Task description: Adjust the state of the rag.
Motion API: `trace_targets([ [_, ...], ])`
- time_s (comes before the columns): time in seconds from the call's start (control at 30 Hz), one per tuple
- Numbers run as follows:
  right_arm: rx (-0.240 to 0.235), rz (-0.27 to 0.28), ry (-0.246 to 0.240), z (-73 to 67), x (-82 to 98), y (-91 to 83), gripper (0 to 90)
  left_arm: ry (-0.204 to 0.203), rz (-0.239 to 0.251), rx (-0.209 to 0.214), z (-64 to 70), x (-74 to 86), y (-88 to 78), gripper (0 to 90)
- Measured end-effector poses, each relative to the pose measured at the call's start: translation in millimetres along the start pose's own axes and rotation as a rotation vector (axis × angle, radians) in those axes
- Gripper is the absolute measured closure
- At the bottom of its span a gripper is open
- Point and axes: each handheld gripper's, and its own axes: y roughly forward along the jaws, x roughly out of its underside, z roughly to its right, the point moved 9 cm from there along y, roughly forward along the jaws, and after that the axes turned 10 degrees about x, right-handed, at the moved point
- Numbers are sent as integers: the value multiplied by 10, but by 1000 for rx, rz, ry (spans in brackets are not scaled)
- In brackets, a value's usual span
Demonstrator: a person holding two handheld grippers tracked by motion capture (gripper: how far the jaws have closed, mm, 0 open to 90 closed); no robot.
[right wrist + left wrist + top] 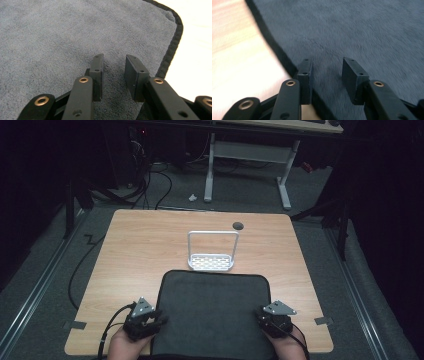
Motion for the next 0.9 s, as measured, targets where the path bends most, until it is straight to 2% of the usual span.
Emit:
trace_targets([
  [0.2,26,-23,17,131,-32,75,694,62,-29,16,65,-78,119,617],
  [0.37,61,-43,40,313,-39,137,689,65,-11,42,108,-106,173,622],
  [0.57,103,-64,65,496,-6,155,687,93,-3,71,232,-135,260,619],
  [0.7,103,-54,88,531,27,140,687,78,17,76,245,-134,270,622],
  [0.8,108,-62,74,525,21,138,688,82,15,78,238,-147,282,625],
  [0.9,110,-84,79,523,12,139,688,77,21,78,241,-149,287,625],
])
